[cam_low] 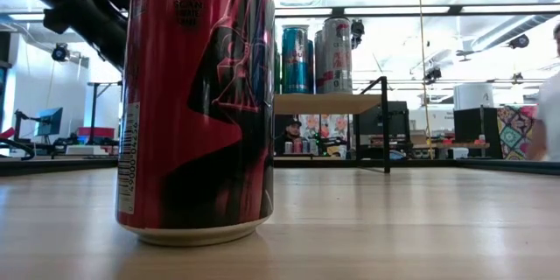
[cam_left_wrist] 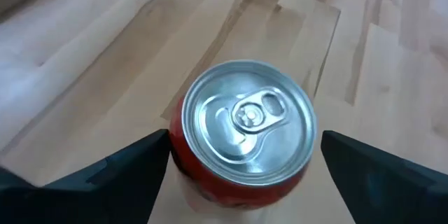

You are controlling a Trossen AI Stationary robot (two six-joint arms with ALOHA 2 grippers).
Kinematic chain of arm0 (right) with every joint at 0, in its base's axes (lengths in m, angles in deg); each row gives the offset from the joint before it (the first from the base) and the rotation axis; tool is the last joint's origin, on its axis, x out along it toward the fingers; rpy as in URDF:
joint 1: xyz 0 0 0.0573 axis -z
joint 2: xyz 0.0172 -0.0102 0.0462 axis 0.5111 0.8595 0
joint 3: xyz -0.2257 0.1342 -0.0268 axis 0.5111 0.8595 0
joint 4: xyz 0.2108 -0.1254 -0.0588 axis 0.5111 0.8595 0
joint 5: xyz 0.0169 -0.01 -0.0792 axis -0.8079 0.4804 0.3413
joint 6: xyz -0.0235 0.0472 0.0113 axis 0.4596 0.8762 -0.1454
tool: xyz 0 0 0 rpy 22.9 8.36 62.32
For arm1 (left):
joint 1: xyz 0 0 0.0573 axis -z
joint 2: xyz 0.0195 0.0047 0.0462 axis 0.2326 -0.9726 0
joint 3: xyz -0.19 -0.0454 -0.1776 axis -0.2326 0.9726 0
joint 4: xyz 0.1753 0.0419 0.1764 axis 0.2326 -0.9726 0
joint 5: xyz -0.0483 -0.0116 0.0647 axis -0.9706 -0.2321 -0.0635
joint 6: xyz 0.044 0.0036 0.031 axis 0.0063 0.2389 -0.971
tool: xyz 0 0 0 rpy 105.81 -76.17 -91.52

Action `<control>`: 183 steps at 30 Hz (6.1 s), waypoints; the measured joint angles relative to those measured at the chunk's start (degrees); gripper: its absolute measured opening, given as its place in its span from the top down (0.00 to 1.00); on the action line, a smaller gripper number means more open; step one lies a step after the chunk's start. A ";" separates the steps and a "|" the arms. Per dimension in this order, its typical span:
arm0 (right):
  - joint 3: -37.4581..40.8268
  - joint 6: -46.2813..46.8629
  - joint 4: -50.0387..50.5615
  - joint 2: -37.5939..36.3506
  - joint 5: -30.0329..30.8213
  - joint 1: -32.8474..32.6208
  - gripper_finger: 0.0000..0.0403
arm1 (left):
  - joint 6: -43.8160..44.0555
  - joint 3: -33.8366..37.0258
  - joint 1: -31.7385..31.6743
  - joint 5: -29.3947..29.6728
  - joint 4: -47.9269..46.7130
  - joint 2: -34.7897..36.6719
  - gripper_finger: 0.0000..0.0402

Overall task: Place canned beverage on shelf
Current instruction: Put the top left red soda can on the shelf, then put the left red soda can on the shelf aligned with the other red soda can

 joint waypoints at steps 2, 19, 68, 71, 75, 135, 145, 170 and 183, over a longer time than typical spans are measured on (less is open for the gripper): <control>0.00 0.10 0.00 0.00 -0.42 0.02 0.19 | -0.51 -0.65 -0.04 0.01 0.36 -1.88 0.11; 0.00 2.47 1.00 -0.02 -1.18 -0.13 0.19 | 1.27 -8.39 -0.15 0.25 3.16 -17.47 0.28; -0.02 8.37 4.32 -0.57 0.70 -2.62 0.19 | 0.25 -40.52 -27.50 5.75 -32.19 -8.63 0.28; -0.02 10.17 5.04 -0.57 1.26 -3.28 0.19 | 0.38 -43.38 -29.43 5.47 -32.19 -12.15 0.28; -0.02 12.22 6.59 -0.57 3.65 -4.95 0.19 | 0.81 -48.71 -30.94 7.01 -31.20 -17.56 0.28; 1.20 2.21 10.88 -3.25 3.58 -8.83 0.19 | -6.10 -36.42 -12.39 -34.70 -55.98 13.10 0.14; 2.71 0.22 11.04 -3.23 3.52 -6.91 0.19 | 21.71 -20.44 5.33 -33.84 -60.41 20.41 0.14; 6.23 4.02 9.57 -3.17 1.47 -7.08 0.19 | 63.15 -11.89 33.92 -35.59 -48.62 15.12 0.03; 6.43 3.89 9.68 -3.19 0.34 -7.08 0.19 | 63.26 -11.86 34.03 -40.93 -47.13 5.98 0.01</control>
